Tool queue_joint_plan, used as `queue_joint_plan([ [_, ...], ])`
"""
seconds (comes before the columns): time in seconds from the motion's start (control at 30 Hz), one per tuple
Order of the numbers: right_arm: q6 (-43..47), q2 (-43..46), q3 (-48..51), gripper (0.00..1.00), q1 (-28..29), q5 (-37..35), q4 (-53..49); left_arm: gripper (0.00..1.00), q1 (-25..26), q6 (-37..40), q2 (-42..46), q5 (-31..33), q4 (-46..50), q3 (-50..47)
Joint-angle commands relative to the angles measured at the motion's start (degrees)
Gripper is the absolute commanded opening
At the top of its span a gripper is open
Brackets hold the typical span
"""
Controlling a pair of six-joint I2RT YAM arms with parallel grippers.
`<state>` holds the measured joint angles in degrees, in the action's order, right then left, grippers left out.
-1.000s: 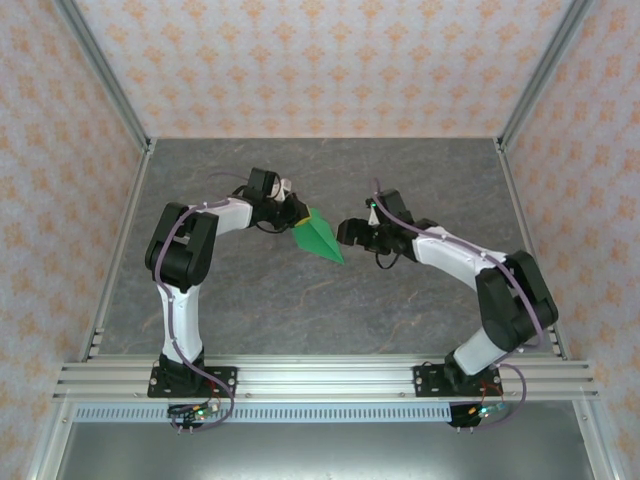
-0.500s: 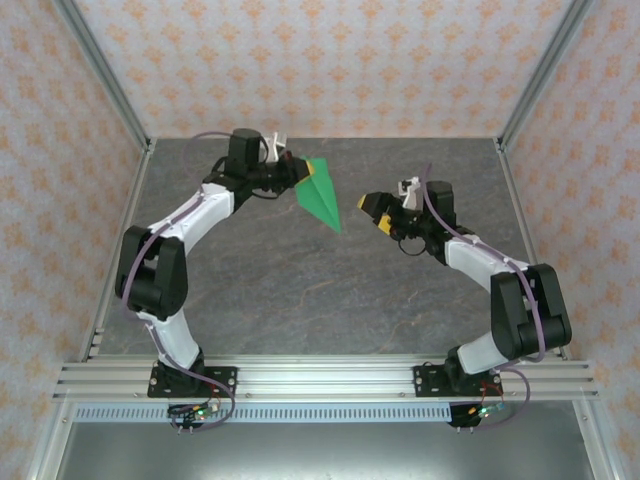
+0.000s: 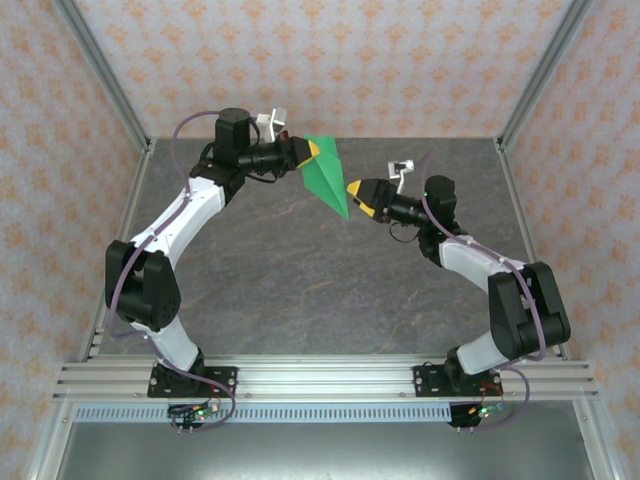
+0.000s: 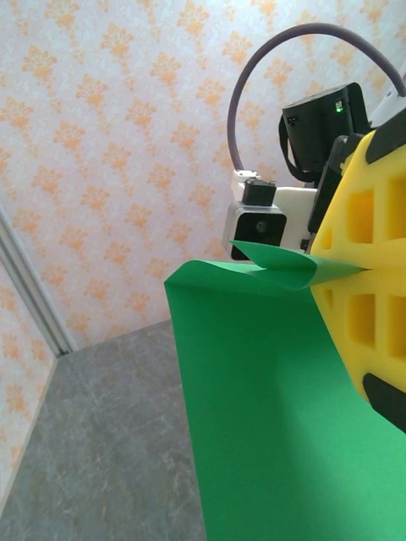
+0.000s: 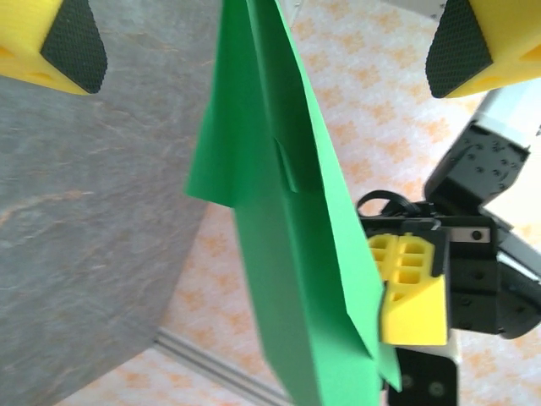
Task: Fold a paper plane with a square sheet of paper (fold left side to right side)
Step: Turn over the paper at the center of the table.
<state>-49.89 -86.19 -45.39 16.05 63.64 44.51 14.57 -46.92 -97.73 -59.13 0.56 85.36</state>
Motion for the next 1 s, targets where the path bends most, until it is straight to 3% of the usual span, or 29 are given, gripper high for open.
queue_joint_plan([
  [0.0, -5.97, -3.17, -2.69, 1.0, 1.55, 0.72, 13.87, 0.01, 0.29, -0.76, 3.23, -4.65, -1.66, 1.21],
  [0.1, -10.91, -6.26, -4.8, 0.99, 3.35, 0.71, 19.81, 0.01, 0.82, -0.3, 3.43, -5.86, -1.18, 1.1],
  [0.33, -11.9, -7.59, -5.81, 0.77, 4.59, 0.78, 20.81, 0.01, 1.16, 1.74, 3.21, -6.4, 2.13, 1.09],
  [0.5, -10.11, -6.5, -5.17, 0.54, 4.56, 0.92, 17.92, 0.02, 1.25, 2.45, 2.47, -6.28, 3.64, 1.2],
  [0.6, -6.4, -5.06, -5.16, 0.35, 4.6, 0.89, 12.59, 0.11, 1.25, 3.84, 2.03, -5.78, 6.01, 1.95],
  [0.7, -0.39, -3.16, -5.74, 0.24, 4.66, 0.88, 3.19, 0.24, 1.25, 8.63, 1.77, -4.03, 12.99, 4.08],
  [0.83, 12.93, 0.83, -7.68, 0.12, 5.08, -1.48, -16.51, 0.43, 1.16, 16.75, 2.4, 1.26, 23.99, 6.8],
  [0.97, 32.74, 4.57, -13.54, 0.08, 7.33, -11.62, -46.01, 0.53, 1.16, 25.06, 6.15, 16.4, 33.31, 6.86],
])
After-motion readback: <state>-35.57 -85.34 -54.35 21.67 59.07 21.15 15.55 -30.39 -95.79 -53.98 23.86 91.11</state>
